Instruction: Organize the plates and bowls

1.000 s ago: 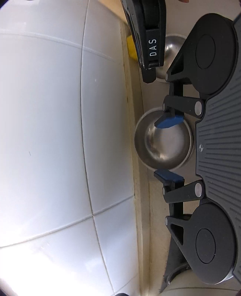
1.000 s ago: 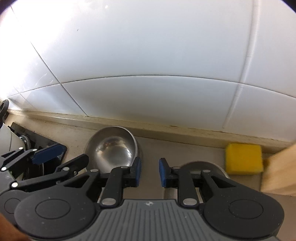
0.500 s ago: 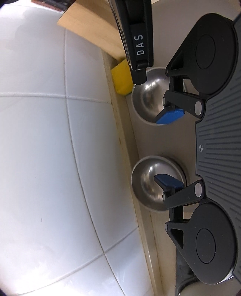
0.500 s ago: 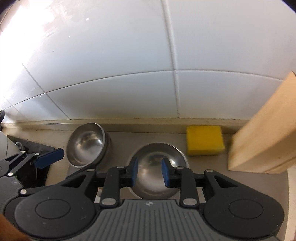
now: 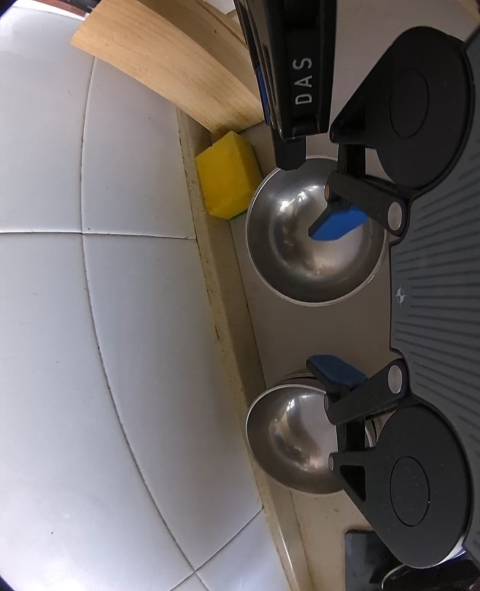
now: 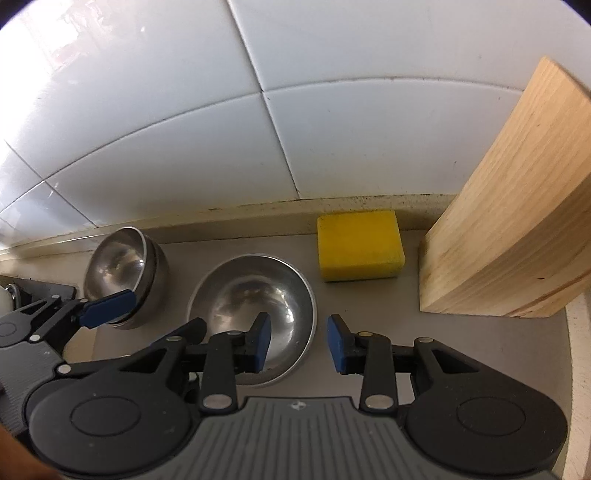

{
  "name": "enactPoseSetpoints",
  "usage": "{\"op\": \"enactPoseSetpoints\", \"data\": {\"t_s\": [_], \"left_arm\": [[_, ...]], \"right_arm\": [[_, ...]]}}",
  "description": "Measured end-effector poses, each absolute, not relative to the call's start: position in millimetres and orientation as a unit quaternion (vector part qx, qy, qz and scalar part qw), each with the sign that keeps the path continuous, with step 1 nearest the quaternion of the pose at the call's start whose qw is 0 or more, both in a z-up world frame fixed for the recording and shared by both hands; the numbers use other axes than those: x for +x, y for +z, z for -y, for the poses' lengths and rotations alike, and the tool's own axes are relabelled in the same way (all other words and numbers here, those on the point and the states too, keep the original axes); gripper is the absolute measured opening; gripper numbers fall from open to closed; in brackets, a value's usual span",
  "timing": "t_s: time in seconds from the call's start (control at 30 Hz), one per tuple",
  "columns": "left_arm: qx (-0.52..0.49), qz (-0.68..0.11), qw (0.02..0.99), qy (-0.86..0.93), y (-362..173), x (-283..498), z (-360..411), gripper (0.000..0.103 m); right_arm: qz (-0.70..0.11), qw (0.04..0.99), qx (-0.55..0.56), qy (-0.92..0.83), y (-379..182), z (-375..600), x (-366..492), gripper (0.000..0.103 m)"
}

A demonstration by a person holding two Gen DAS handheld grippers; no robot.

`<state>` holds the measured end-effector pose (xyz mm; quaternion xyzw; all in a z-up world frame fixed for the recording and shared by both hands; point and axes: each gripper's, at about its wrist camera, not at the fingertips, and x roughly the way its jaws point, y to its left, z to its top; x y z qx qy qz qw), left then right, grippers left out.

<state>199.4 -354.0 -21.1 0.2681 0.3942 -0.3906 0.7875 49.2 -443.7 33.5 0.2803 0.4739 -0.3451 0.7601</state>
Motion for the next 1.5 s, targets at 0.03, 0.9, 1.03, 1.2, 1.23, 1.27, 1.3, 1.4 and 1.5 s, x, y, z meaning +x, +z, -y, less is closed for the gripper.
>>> {"op": "enactPoseSetpoints", "data": {"t_s": [0.03, 0.9, 1.03, 1.2, 1.23, 1.27, 1.3, 1.4, 1.5], "left_arm": [[0.270, -0.394, 0.788, -0.389, -23, 200, 356, 0.069], [0.276, -0.437, 0.760, -0.395, -70, 211, 375, 0.069], [0.278, -0.443, 0.755, -0.395, -76, 212, 376, 0.063], [0.278, -0.448, 0.751, -0.398, -80, 212, 375, 0.057], [0.278, -0.448, 0.751, -0.399, -80, 212, 375, 0.057], [0.278, -0.447, 0.750, -0.399, -80, 211, 376, 0.057], [0.278, -0.448, 0.750, -0.400, -81, 212, 376, 0.057], [0.277, -0.448, 0.747, -0.406, -81, 211, 376, 0.052], [0.278, -0.445, 0.748, -0.406, -80, 210, 374, 0.050]], "right_arm": [[-0.474, 0.759, 0.283, -0.344, 30, 446, 50, 0.014], [-0.502, 0.739, 0.312, -0.323, -31, 469, 63, 0.018], [-0.505, 0.738, 0.313, -0.320, -35, 469, 63, 0.018], [-0.508, 0.740, 0.309, -0.314, -39, 467, 64, 0.018], [-0.508, 0.740, 0.309, -0.314, -40, 467, 64, 0.018], [-0.509, 0.740, 0.308, -0.313, -41, 466, 65, 0.018], [-0.511, 0.740, 0.309, -0.310, -42, 466, 64, 0.017], [-0.514, 0.739, 0.303, -0.312, -44, 464, 64, 0.004], [-0.509, 0.740, 0.307, -0.313, -44, 465, 60, 0.002]]}}
